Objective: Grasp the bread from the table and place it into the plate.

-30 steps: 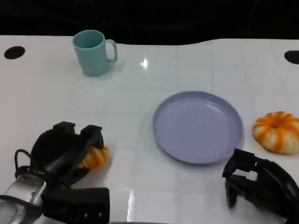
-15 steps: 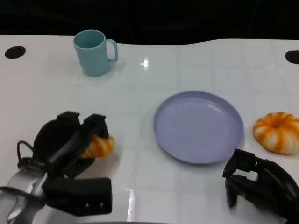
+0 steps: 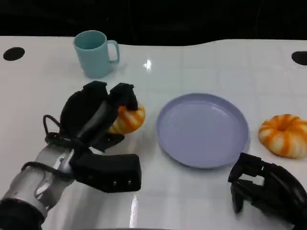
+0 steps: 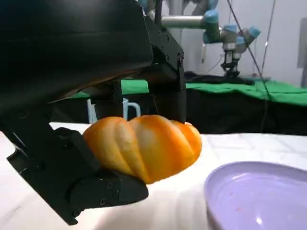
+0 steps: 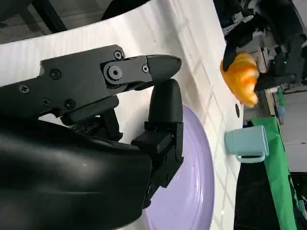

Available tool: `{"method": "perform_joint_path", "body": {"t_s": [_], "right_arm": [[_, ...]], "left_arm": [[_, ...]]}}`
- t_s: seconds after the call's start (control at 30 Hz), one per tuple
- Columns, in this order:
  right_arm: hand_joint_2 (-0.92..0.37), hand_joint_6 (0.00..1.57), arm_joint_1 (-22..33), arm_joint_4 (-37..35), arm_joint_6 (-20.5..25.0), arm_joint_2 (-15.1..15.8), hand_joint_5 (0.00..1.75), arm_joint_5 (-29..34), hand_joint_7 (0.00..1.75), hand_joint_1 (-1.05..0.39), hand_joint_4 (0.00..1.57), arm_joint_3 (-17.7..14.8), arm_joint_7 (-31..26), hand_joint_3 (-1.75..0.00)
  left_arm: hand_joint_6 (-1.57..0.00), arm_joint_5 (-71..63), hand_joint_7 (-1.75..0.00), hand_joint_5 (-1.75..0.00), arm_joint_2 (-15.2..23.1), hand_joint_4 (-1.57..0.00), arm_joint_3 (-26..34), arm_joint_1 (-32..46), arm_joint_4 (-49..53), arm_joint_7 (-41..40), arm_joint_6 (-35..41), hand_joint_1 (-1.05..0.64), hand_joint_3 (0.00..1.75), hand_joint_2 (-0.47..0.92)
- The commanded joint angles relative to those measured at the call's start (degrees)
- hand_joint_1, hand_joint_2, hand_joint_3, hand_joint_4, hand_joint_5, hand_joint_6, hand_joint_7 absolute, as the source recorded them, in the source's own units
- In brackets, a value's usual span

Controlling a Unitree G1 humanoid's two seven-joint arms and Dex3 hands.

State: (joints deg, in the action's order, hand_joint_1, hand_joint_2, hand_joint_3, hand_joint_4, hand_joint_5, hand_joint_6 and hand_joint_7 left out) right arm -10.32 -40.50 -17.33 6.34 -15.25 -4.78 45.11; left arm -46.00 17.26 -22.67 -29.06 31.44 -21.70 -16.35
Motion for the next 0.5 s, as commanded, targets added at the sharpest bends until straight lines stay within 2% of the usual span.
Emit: {"method": "perform_joint_path", "body": {"t_s": [0.03,0.17,0.2,0.27,0.3,0.37,0.5], "right_arm": [[-0.92,0.67,0.7,-0.8,0.1,0.7,1.75,0.5,1.54,-0.57,0.72,0.0,-0.3,-0.22],[-0.92,0.67,0.9,-0.6,0.4,0.6,1.75,0.2,1.54,-0.59,0.72,0.1,0.0,-0.22],[-0.92,0.67,1.1,-0.9,0.0,0.5,1.75,0.0,1.53,-0.59,0.72,0.0,0.4,-0.21],[-0.92,0.67,1.2,-1.6,-0.9,0.5,1.75,-0.2,1.51,-0.59,0.71,-0.2,1.2,-0.20],[-0.92,0.67,1.1,-2.1,-1.3,0.5,1.75,-0.4,1.51,-0.59,0.70,-0.3,1.7,-0.21],[-0.92,0.66,0.9,-3.0,-2.4,0.5,1.75,-0.5,1.50,-0.59,0.70,-0.5,2.5,-0.21],[-0.92,0.65,0.3,-5.5,-3.4,-0.2,1.75,-2.3,1.50,-0.56,0.69,-1.7,5.0,-0.22]], "left_arm": [[-0.55,-0.1,-1.75,-1.75,0.2,-0.76,-0.3,-1.2,1.3,-1.8,-0.4,-0.21,0.70,0.70],[-0.55,-0.5,-1.75,-1.75,-2.3,-0.75,-1.4,-3.3,2.9,-2.7,0.0,-0.20,0.65,0.73],[-0.56,-1.3,-1.75,-1.75,-4.6,-0.76,-2.6,-5.1,4.2,-3.9,0.2,-0.19,0.65,0.72],[-0.59,-2.3,-1.75,-1.75,-7.7,-0.79,-4.4,-7.8,6.5,-5.3,0.4,-0.17,0.69,0.68],[-0.60,-2.5,-1.75,-1.75,-8.8,-0.80,-5.2,-8.9,7.6,-5.7,0.4,-0.17,0.81,0.64],[-0.61,-2.7,-1.75,-1.75,-10.0,-0.81,-6.2,-10.2,9.8,-6.9,-0.8,-0.16,0.89,0.63],[-0.62,-3.5,-1.75,-1.75,-12.4,-0.83,-8.5,-13.2,13.3,-6.8,-0.2,-0.22,0.82,0.66]]}}
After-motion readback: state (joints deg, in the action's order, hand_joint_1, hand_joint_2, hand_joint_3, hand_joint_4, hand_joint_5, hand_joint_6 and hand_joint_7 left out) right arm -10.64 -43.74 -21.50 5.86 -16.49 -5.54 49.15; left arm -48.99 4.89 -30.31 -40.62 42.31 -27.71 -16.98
